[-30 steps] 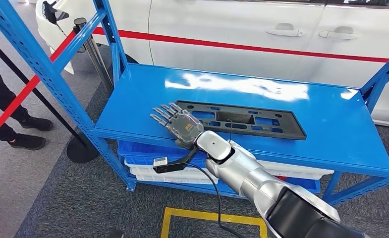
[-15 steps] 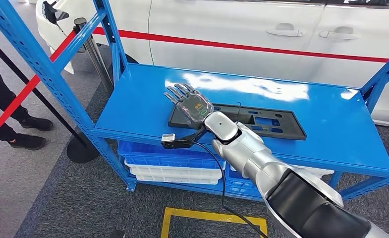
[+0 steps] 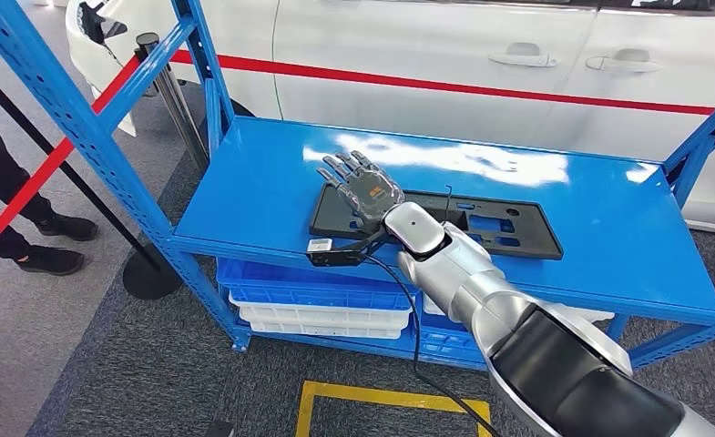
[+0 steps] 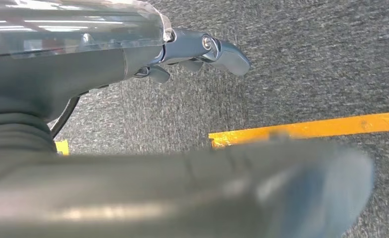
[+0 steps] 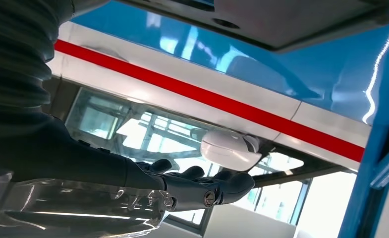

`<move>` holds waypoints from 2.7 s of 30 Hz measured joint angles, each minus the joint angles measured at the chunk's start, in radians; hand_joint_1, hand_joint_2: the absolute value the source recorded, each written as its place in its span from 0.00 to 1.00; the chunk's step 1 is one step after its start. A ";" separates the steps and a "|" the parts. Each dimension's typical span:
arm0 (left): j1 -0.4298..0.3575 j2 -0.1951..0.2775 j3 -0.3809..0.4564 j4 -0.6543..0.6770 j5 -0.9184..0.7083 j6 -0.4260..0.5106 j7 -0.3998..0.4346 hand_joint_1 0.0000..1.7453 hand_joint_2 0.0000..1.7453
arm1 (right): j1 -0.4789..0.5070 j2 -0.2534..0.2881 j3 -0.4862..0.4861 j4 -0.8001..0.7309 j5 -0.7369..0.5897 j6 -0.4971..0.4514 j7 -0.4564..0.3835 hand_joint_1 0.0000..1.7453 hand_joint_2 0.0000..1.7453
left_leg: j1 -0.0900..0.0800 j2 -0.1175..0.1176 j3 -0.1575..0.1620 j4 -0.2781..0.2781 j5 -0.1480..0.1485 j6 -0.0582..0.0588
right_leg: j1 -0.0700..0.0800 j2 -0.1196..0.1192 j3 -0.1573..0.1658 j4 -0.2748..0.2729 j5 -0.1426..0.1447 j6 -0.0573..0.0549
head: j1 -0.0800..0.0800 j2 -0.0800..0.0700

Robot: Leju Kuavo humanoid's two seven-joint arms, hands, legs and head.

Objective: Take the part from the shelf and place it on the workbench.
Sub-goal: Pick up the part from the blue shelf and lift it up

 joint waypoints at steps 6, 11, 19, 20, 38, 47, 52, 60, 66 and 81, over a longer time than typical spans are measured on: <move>-0.004 0.000 -0.006 0.000 -0.001 -0.007 0.001 0.00 0.00 | 0.015 -0.009 -0.011 0.021 0.000 -0.025 0.034 0.00 1.00 | 0.000 0.001 0.000 0.000 0.000 0.000 | 0.000 0.000 0.000 0.000 0.000 0.000 | 0.000 0.000; 0.001 0.000 -0.006 0.000 0.002 0.003 0.001 0.00 0.00 | 0.015 -0.019 -0.030 0.030 0.010 -0.037 0.056 0.00 1.00 | 0.000 0.001 0.000 0.000 0.000 0.000 | 0.000 0.000 0.000 0.000 0.000 0.000 | 0.000 0.000; 0.009 0.001 -0.006 0.000 0.004 0.007 0.001 0.00 0.00 | -0.004 -0.040 -0.056 0.031 0.023 -0.050 0.055 0.00 1.00 | 0.000 0.001 0.000 0.000 0.000 0.000 | 0.000 0.000 0.000 0.000 0.000 0.001 | 0.000 0.000; 0.008 0.001 -0.006 0.000 0.004 0.007 0.001 0.00 0.00 | -0.006 -0.041 -0.058 0.031 0.024 -0.050 0.052 0.00 1.00 | 0.000 0.001 0.000 0.000 0.000 0.000 | 0.000 0.000 0.000 0.000 0.000 0.001 | 0.000 0.000; 0.010 0.001 -0.006 0.000 0.007 0.004 -0.008 0.00 1.00 | -0.053 -0.084 -0.117 0.022 0.006 0.038 -0.046 0.00 1.00 | 0.000 0.000 0.000 0.000 0.000 0.000 | 0.000 0.000 0.000 0.000 0.000 0.001 | 0.000 0.000; 0.019 0.008 -0.004 0.000 0.027 0.006 -0.016 0.00 1.00 | 0.027 -0.180 -0.156 -0.170 -0.112 0.154 -0.146 0.00 1.00 | 0.000 0.000 -0.001 0.001 0.000 0.000 | 0.000 -0.001 0.000 0.000 0.000 0.001 | 0.000 0.000; 0.025 0.013 -0.002 0.000 0.034 0.008 -0.020 0.00 1.00 | 0.078 -0.248 -0.156 -0.293 -0.130 0.195 -0.140 0.00 1.00 | -0.001 0.000 -0.001 0.001 0.000 0.000 | 0.000 0.000 0.000 -0.001 0.001 0.001 | 0.000 0.000; 0.030 0.018 0.001 0.000 0.029 0.013 -0.032 0.00 1.00 | 0.213 -0.404 -0.155 -0.590 -0.158 0.250 -0.070 0.00 1.00 | -0.001 -0.003 -0.003 0.001 0.000 0.001 | 0.000 -0.003 -0.001 -0.001 0.000 0.001 | 0.000 0.000; 0.036 0.026 0.004 0.000 0.028 0.014 -0.037 0.00 1.00 | 0.304 -0.472 -0.157 -0.726 -0.111 0.258 -0.046 0.00 1.00 | -0.001 -0.002 -0.003 0.001 0.000 0.001 | 0.000 -0.002 -0.001 -0.001 0.000 0.001 | 0.000 0.000; 0.046 0.031 0.020 0.000 0.033 0.020 -0.044 0.00 1.00 | 0.372 -0.567 -0.175 -0.885 -0.113 0.310 -0.061 0.00 1.00 | -0.001 -0.001 -0.003 0.001 0.000 0.001 | 0.000 -0.002 -0.001 -0.001 0.001 0.001 | 0.000 0.000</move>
